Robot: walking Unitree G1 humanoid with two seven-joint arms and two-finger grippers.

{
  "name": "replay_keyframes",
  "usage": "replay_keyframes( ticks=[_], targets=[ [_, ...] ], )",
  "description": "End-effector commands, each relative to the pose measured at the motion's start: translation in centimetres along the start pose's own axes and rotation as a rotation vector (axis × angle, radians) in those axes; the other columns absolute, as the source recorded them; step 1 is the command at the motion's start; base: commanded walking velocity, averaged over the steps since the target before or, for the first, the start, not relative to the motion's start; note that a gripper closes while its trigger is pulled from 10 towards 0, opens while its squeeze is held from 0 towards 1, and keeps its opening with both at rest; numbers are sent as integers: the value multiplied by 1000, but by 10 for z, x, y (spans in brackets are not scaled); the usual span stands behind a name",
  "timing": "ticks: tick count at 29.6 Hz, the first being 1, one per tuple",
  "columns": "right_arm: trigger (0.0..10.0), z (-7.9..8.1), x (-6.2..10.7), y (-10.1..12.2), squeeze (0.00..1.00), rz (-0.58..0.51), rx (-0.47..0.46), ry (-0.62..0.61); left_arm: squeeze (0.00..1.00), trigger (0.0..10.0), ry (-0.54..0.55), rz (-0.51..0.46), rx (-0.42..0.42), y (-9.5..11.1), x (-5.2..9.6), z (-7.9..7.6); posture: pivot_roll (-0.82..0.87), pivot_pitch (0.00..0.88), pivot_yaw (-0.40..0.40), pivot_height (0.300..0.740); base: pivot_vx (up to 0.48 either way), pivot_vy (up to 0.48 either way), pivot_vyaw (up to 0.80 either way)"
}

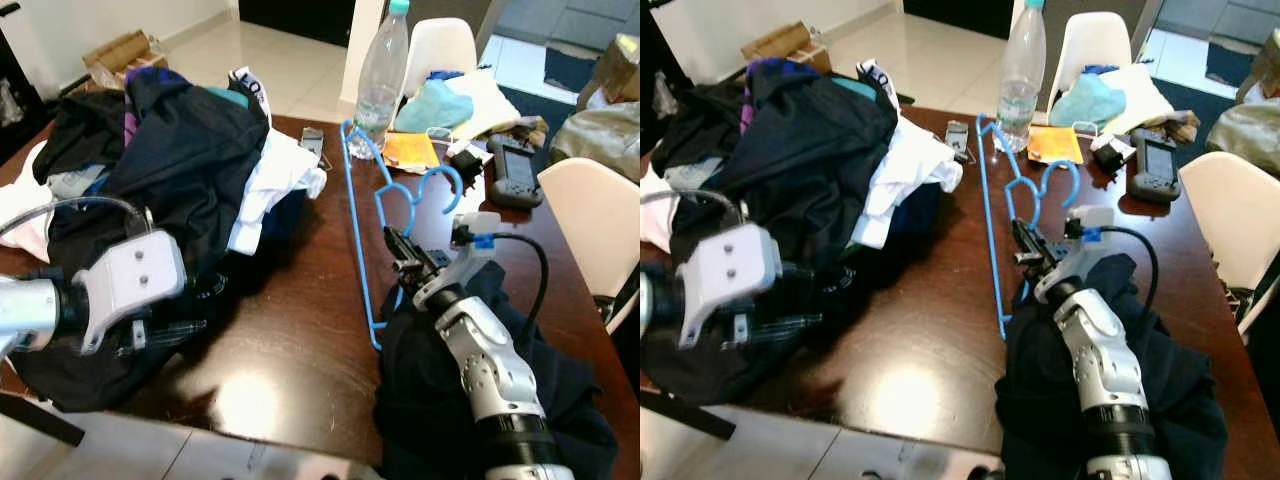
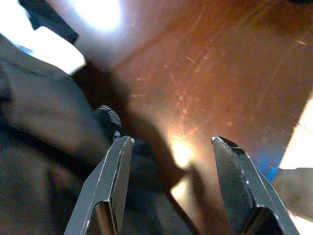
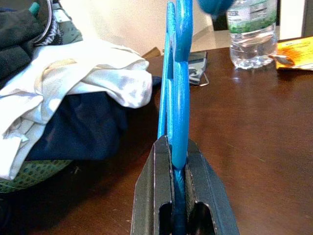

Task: Hang hanger

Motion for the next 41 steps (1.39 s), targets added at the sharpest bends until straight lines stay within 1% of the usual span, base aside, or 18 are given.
replay_keyframes(
  ticks=[1,7,8,9,11,12,14,15,16,19,20,23,24,25,26,27,31,41],
  targets=[
    [10000,-5,4,-8,0,39,2,-28,0,10000,15,53,-45,-1,5,4,223,182,-57,740,0,0,0],
    [10000,-6,5,-8,0,41,2,-29,0,10000,97,112,-66,-8,6,14,223,181,-55,740,0,0,0],
    [10000,-6,5,-8,0,40,2,-30,0,10000,135,124,-75,-9,5,18,221,181,-55,740,0,0,0],
    [10000,-6,5,-8,0,40,2,-30,0,10000,135,124,-75,-9,5,18,221,181,-55,740,0,0,0],
    [10000,-7,5,-8,0,40,2,-33,0,10000,209,159,-97,-13,1,25,221,181,-55,740,0,0,0],
    [10000,-7,5,-8,0,40,2,-33,0,10000,209,159,-97,-13,1,25,221,181,-55,740,0,0,0],
    [10000,-7,5,-8,0,39,0,-34,0,10000,245,138,-103,-12,-11,23,218,178,-50,740,0,0,0],
    [10000,-7,5,-8,0,39,0,-34,0,10000,245,138,-103,-12,-11,23,218,178,-50,740,0,0,0],
    [10000,-6,5,-8,0,38,0,-34,0,10000,258,122,-98,-10,-16,22,218,178,-50,740,0,0,0],
    [10000,-6,5,-8,0,36,0,-32,0,10000,269,103,-97,-8,-24,21,217,176,-49,740,0,0,0],
    [10000,-6,5,-8,0,36,0,-32,0,10000,269,103,-97,-8,-24,21,217,176,-49,740,0,0,0],
    [10000,-6,5,-7,0,35,0,-32,0,10000,272,78,-88,-6,-32,18,217,176,-49,740,0,0,0],
    [10000,-6,5,-7,0,34,0,-32,0,5804,268,65,-81,-5,-37,15,217,174,-42,740,0,0,0],
    [10000,-6,5,-7,0,32,-2,-33,0,314,259,49,-73,-3,-42,11,216,172,-40,740,0,0,0],
    [10000,-6,5,-7,0,32,-2,-33,0,314,259,49,-73,-3,-42,11,216,172,-40,740,0,0,0],
    [10000,-6,5,-8,0,32,-2,-34,0,0,244,30,-66,-1,-50,4,216,172,-40,740,0,0,0],
    [10000,-6,6,-8,0,32,-2,-35,0,0,255,19,-69,2,-53,5,213,170,-39,740,0,0,0],
    [10000,-8,6,-8,0,28,-1,-44,0,0,298,9,-71,6,-45,18,220,174,-37,740,0,0,0]
  ],
)
Point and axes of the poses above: a point about 5 cm out from each wrist's last joint towards the gripper, its own x axis pointing back from the gripper into the wrist, its own y axis along the axis of the wrist's last joint, z = x × y, the point moved 1 cm from there along -x, pointing out of the wrist towards the gripper, and after that the axes turned 10 degrees about -x, right-handed, at the moved point
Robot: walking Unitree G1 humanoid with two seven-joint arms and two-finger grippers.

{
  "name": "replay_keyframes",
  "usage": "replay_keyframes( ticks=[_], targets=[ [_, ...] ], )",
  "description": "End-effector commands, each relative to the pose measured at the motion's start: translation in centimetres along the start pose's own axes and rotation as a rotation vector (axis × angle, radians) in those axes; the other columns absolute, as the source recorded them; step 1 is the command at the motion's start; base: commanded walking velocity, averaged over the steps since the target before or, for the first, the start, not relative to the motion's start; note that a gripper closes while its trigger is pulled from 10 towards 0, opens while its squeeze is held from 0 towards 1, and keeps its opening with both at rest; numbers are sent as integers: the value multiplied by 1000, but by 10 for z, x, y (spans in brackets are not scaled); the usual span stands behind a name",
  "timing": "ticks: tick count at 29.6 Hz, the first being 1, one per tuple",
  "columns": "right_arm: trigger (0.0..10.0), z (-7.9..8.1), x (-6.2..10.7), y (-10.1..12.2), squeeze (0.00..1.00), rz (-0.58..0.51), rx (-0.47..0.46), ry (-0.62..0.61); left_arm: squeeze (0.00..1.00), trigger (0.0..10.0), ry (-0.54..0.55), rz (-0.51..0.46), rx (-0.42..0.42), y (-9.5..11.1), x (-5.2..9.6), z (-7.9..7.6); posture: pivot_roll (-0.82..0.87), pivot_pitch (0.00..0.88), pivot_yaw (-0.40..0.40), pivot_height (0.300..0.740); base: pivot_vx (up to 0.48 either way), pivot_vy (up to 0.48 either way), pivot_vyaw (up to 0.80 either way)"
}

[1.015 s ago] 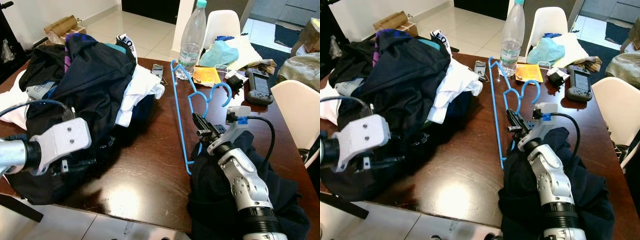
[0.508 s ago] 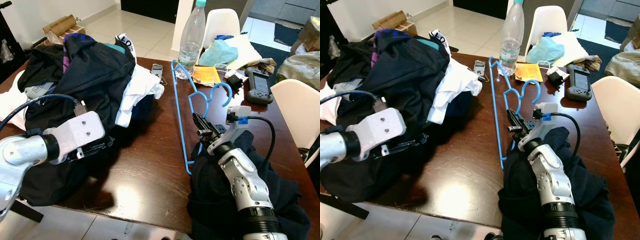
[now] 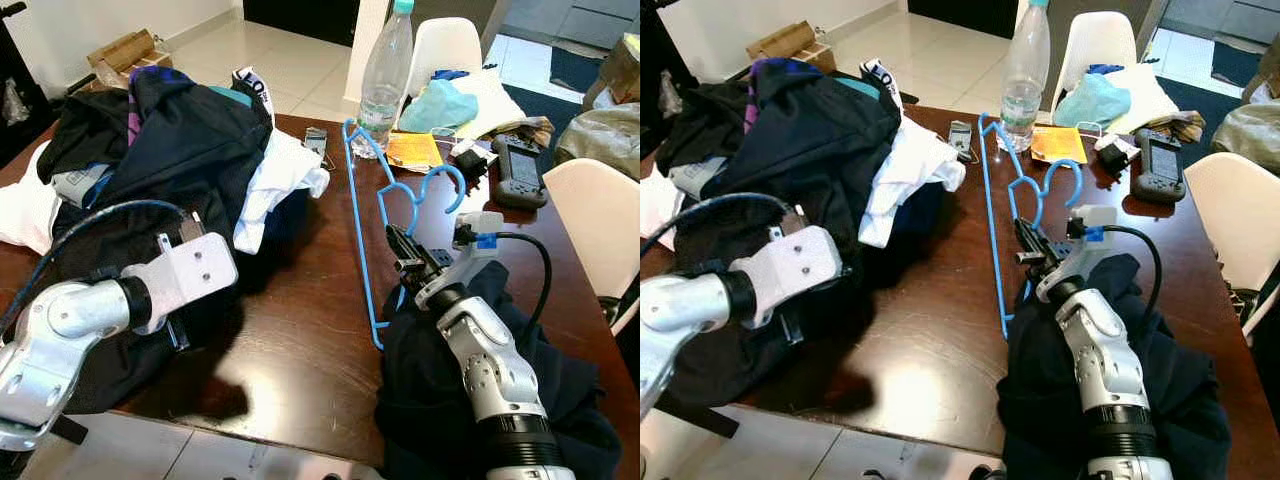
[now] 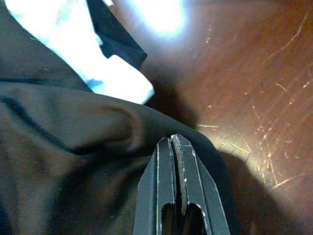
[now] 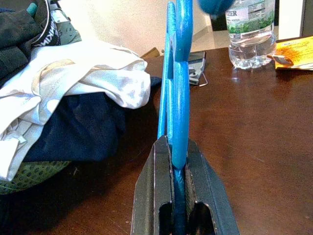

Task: Hang hanger

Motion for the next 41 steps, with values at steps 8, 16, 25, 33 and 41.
replay_keyframes(
  ticks=[8,16,25,33,41],
  targets=[
    [10000,-9,6,-9,0,34,-4,-43,0,0,180,2,-79,12,-2,24,220,175,-36,740,0,0,0],
    [10000,-8,5,-10,0,36,-5,-43,271,10000,290,50,-207,19,-10,29,224,176,-34,740,0,0,0],
    [10000,-9,6,-10,0,42,-2,-46,1000,10000,204,43,-411,32,0,42,223,172,-34,740,0,0,0],
    [10000,-8,5,-12,0,45,0,-40,1000,10000,108,-13,-383,46,4,31,223,150,-21,740,0,0,0],
    [10000,-9,5,-14,0,57,3,-37,1000,10000,-46,84,-312,34,14,10,240,150,-21,740,0,0,0]
  ],
)
Point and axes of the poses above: a point about 5 cm out from each wrist's last joint towards the gripper, its own x axis pointing back from the gripper into the wrist, its own y axis along the axis of the wrist's last joint, z = x × y, the point moved 1 cm from there along -x, pointing out of the wrist towards the gripper, and after that the axes turned 10 degrees about -x, right-handed, at the moved point
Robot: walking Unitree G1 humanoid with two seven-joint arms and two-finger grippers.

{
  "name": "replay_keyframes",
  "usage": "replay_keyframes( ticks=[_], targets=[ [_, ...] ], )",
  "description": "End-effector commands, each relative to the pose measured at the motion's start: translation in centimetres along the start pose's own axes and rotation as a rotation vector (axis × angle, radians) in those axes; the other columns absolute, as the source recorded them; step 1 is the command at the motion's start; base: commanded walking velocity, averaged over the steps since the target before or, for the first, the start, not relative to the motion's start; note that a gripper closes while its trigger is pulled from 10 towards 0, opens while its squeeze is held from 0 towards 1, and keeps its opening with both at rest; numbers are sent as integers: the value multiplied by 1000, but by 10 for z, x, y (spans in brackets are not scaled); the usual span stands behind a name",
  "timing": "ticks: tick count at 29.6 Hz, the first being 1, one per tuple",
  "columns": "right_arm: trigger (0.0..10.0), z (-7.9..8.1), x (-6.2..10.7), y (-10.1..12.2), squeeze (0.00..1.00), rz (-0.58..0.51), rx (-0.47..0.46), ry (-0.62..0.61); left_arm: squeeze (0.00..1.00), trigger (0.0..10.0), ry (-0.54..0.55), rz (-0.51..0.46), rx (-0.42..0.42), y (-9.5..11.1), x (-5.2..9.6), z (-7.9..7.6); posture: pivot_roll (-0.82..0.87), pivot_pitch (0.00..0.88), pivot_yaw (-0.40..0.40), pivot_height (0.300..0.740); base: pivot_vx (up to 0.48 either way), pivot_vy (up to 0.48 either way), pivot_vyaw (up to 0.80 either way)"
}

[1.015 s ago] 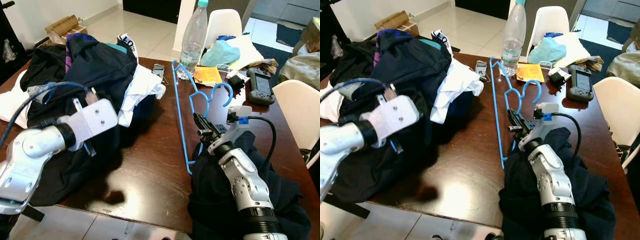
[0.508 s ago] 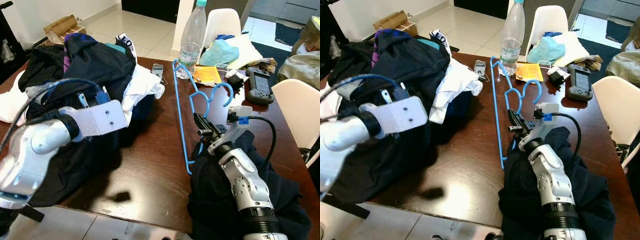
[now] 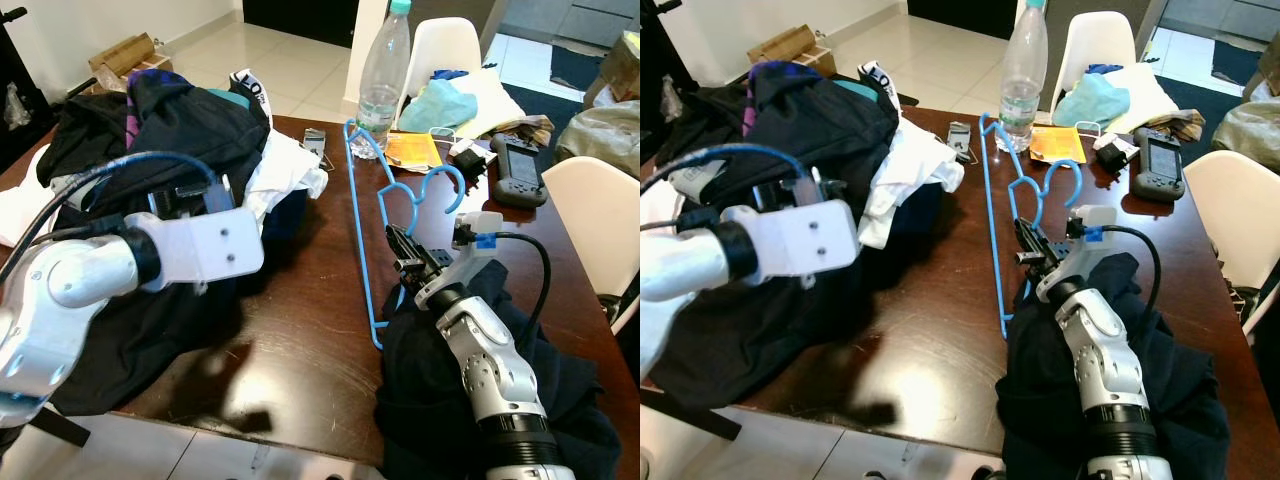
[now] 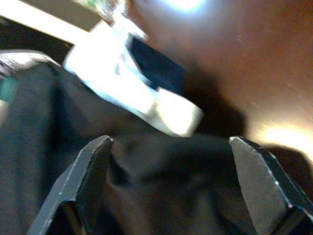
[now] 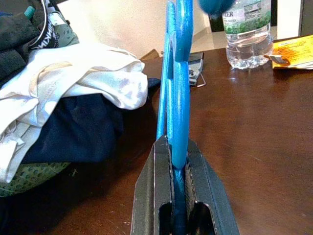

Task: Hang hanger

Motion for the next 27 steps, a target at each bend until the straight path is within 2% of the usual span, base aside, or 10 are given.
replay_keyframes(
  ticks=[1,2,3,4,12,14,15,17,23,27],
  targets=[
    [10000,-8,6,-12,0,52,3,-33,1000,10000,-71,13,3,2,4,-9,240,150,-21,740,0,0,0],
    [10000,-8,6,-13,0,55,4,-34,1000,10000,-114,46,3,-1,8,-14,240,150,-21,740,0,0,0],
    [10000,-9,6,-13,0,57,3,-35,773,10000,-131,83,-6,-5,13,-15,240,150,-21,740,0,0,0],
    [10000,-10,6,-15,0,61,2,-37,0,10000,-147,139,-24,-13,18,-16,264,156,-21,740,0,0,0],
    [10000,-9,6,-19,0,71,-5,-38,0,10000,-134,313,-63,-43,35,-11,269,158,-25,740,0,0,0],
    [10000,-9,5,-19,0,73,-7,-36,0,10000,1,343,-109,-49,34,8,267,159,-26,740,0,0,0],
    [10000,-9,5,-19,0,73,-7,-36,0,10000,1,343,-109,-49,34,8,267,159,-26,740,0,0,0],
    [10000,-8,6,-20,0,72,-9,-35,0,10000,160,317,-108,-46,29,26,264,159,-24,740,0,0,0],
    [10000,-9,7,-20,0,70,-8,-37,0,10000,197,285,-70,-41,22,24,255,164,-22,740,0,0,0],
    [10000,-10,8,-19,0,67,-8,-43,0,10000,162,271,-4,-41,13,8,247,171,-22,740,0,0,0]
  ],
)
Point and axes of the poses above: a point about 5 cm out from each wrist's last joint towards the gripper, its own x axis pointing back from the gripper into the wrist, its own y axis along the axis of the wrist's last joint, z = x × y, the point moved 1 cm from there along -x, pointing out of the wrist towards the gripper, and after that the axes turned 10 degrees about -x, right-handed, at the moved point
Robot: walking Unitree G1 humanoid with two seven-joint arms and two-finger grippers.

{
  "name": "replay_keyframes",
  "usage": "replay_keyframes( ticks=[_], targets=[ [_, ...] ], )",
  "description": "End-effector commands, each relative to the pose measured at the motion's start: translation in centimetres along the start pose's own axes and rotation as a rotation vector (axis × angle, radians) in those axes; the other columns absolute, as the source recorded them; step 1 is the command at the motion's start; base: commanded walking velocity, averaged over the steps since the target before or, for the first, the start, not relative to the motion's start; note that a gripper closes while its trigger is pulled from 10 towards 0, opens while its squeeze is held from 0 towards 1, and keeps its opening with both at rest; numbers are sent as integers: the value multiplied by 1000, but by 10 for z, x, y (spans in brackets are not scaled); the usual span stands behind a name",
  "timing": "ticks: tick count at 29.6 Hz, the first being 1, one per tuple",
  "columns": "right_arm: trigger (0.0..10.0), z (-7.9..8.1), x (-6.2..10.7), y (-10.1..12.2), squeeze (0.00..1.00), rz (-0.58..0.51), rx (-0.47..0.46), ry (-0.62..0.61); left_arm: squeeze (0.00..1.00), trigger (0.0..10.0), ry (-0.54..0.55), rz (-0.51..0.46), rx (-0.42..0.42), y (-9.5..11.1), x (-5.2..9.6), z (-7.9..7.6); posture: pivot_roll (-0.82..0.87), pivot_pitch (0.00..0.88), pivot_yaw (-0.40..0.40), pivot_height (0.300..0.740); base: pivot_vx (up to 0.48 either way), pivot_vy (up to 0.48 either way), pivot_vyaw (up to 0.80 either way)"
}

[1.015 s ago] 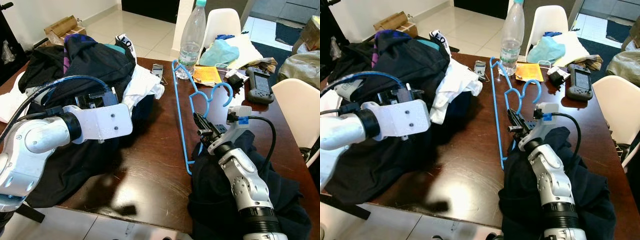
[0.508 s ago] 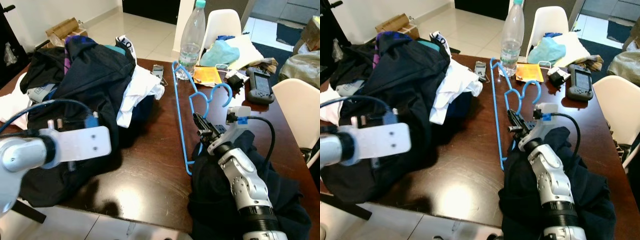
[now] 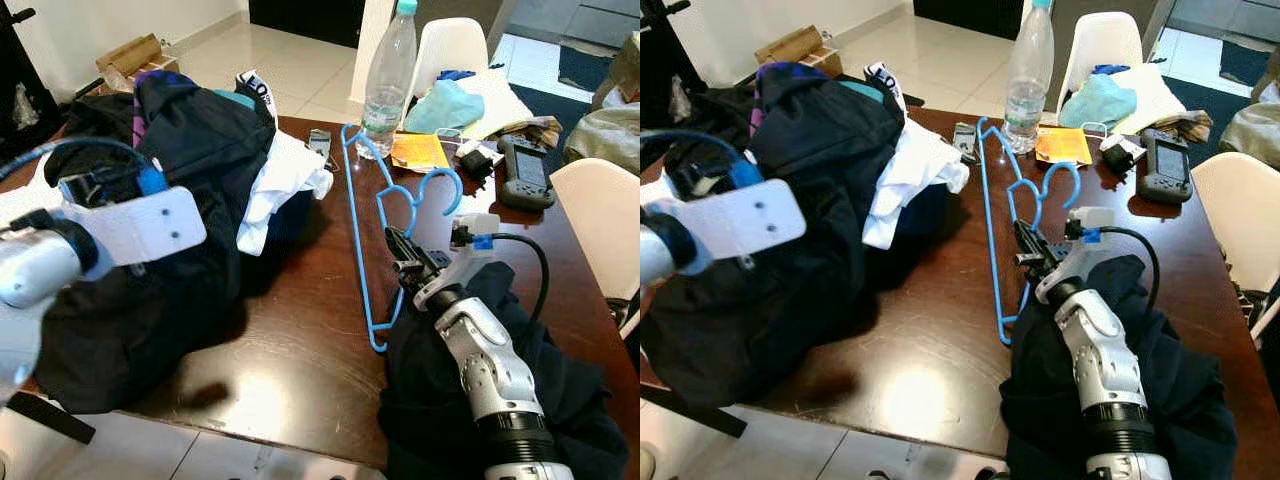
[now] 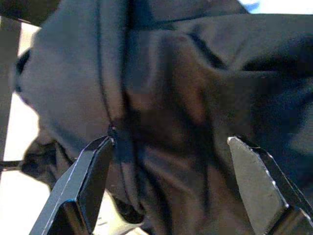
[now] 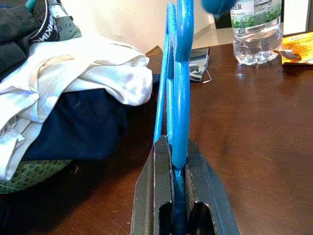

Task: Hang hanger

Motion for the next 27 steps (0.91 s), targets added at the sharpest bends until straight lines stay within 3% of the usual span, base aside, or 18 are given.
replay_keyframes(
  ticks=[1,4,7,9,12,19,20,21,22,27],
  targets=[
    [10000,-9,9,-15,0,59,-7,-46,0,10000,-55,-8,63,2,-4,-20,243,174,-23,740,0,0,0],
    [10000,-10,10,-14,0,59,-4,-47,0,10000,-112,-23,115,5,-6,-35,243,175,-25,740,0,0,0],
    [10000,-11,9,-14,0,59,-3,-48,0,10000,-130,-39,142,8,-7,-40,239,177,-27,740,0,0,0],
    [10000,-11,9,-13,0,60,0,-46,0,10000,-140,-90,214,20,-9,-46,239,178,-29,740,0,0,0],
    [10000,-11,8,-13,0,61,-1,-46,0,10000,-125,-122,255,29,-10,-45,240,179,-30,740,0,0,0],
    [10000,-10,8,-14,0,64,-2,-45,0,10000,-90,-107,254,30,-11,-44,241,178,-31,740,0,0,0],
    [10000,-10,8,-14,0,65,-2,-45,0,4745,-84,-95,242,27,-11,-44,241,178,-31,740,0,0,0],
    [10000,-10,8,-14,0,65,-2,-45,0,4745,-84,-95,242,27,-11,-44,241,178,-31,740,0,0,0],
    [10000,-10,8,-14,0,65,-3,-46,0,0,-75,-80,219,24,-11,-43,241,178,-31,740,0,0,0],
    [10000,-11,9,-14,0,64,-3,-50,0,0,-57,-61,189,21,-11,-40,241,178,-31,740,0,0,0]
  ],
)
Point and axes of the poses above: a point about 5 cm out from each wrist's last joint towards the gripper, its own x axis pointing back from the gripper into the wrist, its own y axis along the axis of the wrist's last joint, z = x × y, the point moved 1 cm from there along -x, pointing out of the wrist towards the gripper, and after that the axes turned 10 degrees about -x, right-handed, at the moved point
